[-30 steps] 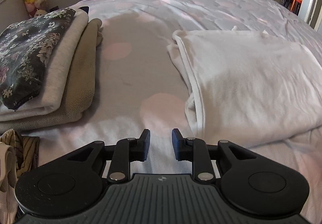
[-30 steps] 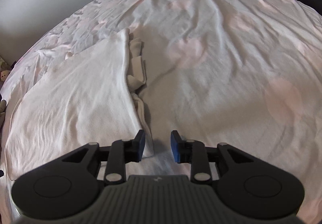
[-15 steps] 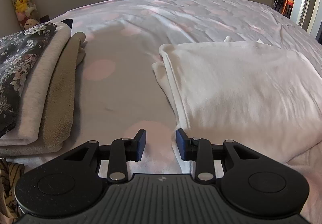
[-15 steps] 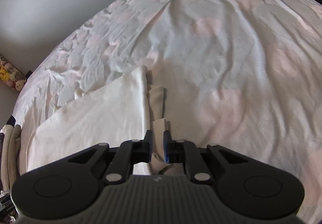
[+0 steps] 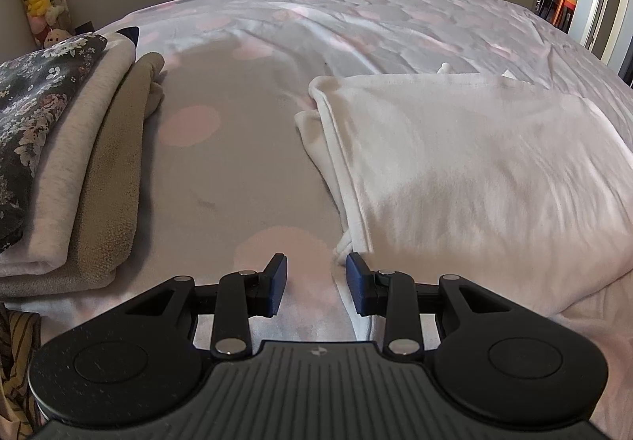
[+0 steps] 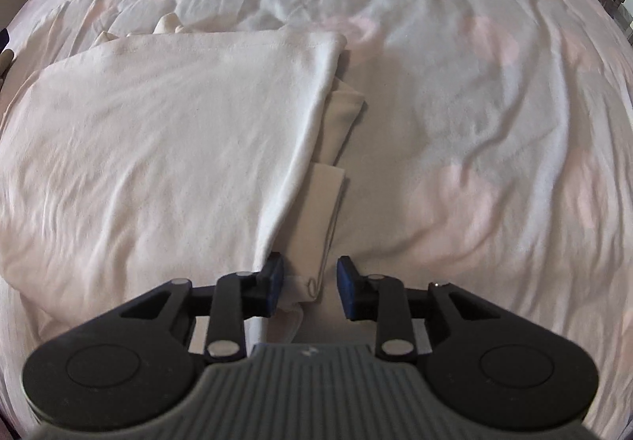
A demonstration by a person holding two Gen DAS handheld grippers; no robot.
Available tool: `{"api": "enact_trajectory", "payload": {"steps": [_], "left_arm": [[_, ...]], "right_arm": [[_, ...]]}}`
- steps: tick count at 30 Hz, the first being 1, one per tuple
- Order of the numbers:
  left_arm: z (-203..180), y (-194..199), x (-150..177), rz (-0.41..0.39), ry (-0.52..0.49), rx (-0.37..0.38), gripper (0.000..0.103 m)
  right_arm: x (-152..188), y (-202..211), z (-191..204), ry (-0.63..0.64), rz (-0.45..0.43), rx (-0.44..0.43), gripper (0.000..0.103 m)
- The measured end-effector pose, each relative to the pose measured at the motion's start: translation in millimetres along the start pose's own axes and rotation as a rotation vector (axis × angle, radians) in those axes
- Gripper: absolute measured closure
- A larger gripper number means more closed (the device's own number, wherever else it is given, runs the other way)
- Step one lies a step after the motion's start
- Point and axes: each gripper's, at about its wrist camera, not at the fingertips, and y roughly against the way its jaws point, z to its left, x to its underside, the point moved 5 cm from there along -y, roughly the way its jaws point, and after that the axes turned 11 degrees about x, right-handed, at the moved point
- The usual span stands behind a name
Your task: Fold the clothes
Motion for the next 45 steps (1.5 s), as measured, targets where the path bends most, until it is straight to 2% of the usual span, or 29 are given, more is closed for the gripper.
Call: {"api": "enact_trajectory", "payload": {"steps": [1,6,8,12,14,15,19,23,25,28,29,31,36,39,45], "left_arm": [[0.4,1.0,0.1,-0.003,-0.001,-0.002,0.072],[4.6,2.8,1.6,-0.007,0.009,-0.003,0.072],[5.9,2.1,1.9,-0.005,0.014,-0.002,0.072],[6.0,0.9,2.2,-0.004,0.02,0.003,0.072],[4.8,1.8,2.3,-0.007,0.014,0.005,0.072],[4.2,2.3,2.3,-0.009,0.011,0.006,0.072],[0.2,5.4,0.6,-0.013,0.002,0.009,0.072],[-7.0,2.0,-0.2,-0.003,-0.018,0.016,0.072],[-10.9,-1.3,2.0,0.011,-0.035,0.018,0.071],[-14.7,-5.7,5.3,0.031,-0.055,0.02,0.071],[-15.5,-6.5,5.8,0.035,-0.058,0.021,0.071],[-15.7,-6.1,5.9,0.036,-0.059,0.02,0.071],[-15.3,-7.9,7.8,0.04,-0.062,0.018,0.065],[-16.7,-9.9,9.1,0.047,-0.07,0.02,0.065],[-19.3,-5.6,8.5,0.039,-0.099,0.016,0.065]], "right_arm": [[1.2,2.1,-0.7,0.004,0.001,-0.008,0.082],[14.5,9.0,-6.4,0.07,0.041,0.079,0.092],[20.7,13.7,-15.5,0.042,0.031,0.08,0.092],[13.4,31.8,-30.0,-0.092,-0.083,0.009,0.092],[3.6,37.7,-31.6,-0.145,-0.134,-0.034,0.086],[0.3,38.7,-30.8,-0.166,-0.136,-0.056,0.082],[-4.3,37.9,-19.1,-0.189,-0.108,-0.116,0.082],[10.0,33.6,-6.1,-0.162,-0.07,-0.12,0.081],[19.5,28.7,-3.4,-0.145,-0.061,-0.129,0.075],[29.8,17.9,-1.4,-0.127,-0.065,-0.142,0.075],[31.8,16.0,-1.5,-0.134,-0.07,-0.163,0.076],[33.6,17.1,-0.4,-0.15,-0.075,-0.22,0.097],[24.7,51.4,4.8,-0.132,-0.138,-0.248,0.097],[14.5,65.2,7.7,-0.118,-0.175,-0.241,0.097],[12.9,27.8,2.9,-0.133,-0.105,-0.174,0.097]]}}
